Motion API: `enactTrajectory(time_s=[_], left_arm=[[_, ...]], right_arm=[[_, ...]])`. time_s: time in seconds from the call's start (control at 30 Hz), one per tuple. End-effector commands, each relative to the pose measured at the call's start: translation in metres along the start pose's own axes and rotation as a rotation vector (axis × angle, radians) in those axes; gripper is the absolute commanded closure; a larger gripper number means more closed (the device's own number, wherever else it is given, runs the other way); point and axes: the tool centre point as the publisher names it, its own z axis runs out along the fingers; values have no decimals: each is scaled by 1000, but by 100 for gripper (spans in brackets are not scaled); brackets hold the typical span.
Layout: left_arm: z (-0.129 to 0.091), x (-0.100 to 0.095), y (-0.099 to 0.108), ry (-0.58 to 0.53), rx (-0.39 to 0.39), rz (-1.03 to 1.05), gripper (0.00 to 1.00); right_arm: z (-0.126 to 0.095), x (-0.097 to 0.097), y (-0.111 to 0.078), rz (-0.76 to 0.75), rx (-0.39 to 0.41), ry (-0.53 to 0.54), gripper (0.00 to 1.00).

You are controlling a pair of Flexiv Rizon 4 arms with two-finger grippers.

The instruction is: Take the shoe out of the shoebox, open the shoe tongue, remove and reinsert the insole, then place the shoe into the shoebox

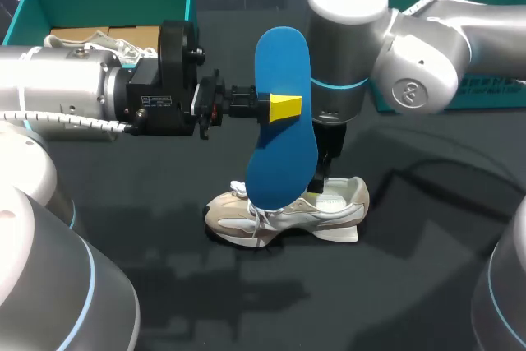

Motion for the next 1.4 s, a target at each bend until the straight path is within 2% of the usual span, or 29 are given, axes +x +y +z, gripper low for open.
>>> enactTrajectory(time_s=[0.03, 0.2, 0.37, 0.43, 0.47, 0.87, 1.17, 1.2, 1.27, 1.3, 1.4], left_arm=[[4, -2, 0, 1, 2, 1, 100], [4, -2, 0, 1, 2, 1, 100], [4, -2, 0, 1, 2, 1, 100], [4, -2, 0, 1, 2, 1, 100], [4, -2, 0, 1, 2, 1, 100], [4, -2, 0, 1, 2, 1, 100], [4, -2, 0, 1, 2, 1, 100], [4, -2, 0, 1, 2, 1, 100], [4, -2, 0, 1, 2, 1, 100], [4, -2, 0, 1, 2, 1, 100], [4, -2, 0, 1, 2, 1, 100]], right_arm=[[10, -2, 2, -5, -5, 14, 52], [17, 0, 3, -12, -10, 34, 56], [19, 1, 4, -18, -7, 44, 64], [19, 2, 4, -20, -5, 45, 74], [19, 2, 4, -22, -4, 46, 100], [11, 7, 3, -18, 11, 89, 100], [-23, 17, -6, 156, 2, 112, 100], [-26, 19, -7, 198, 11, 110, 100], [-32, 21, -8, 357, 81, 95, 100], [-34, 23, -8, 394, 70, 83, 100], [-34, 23, -8, 394, 70, 83, 100]])
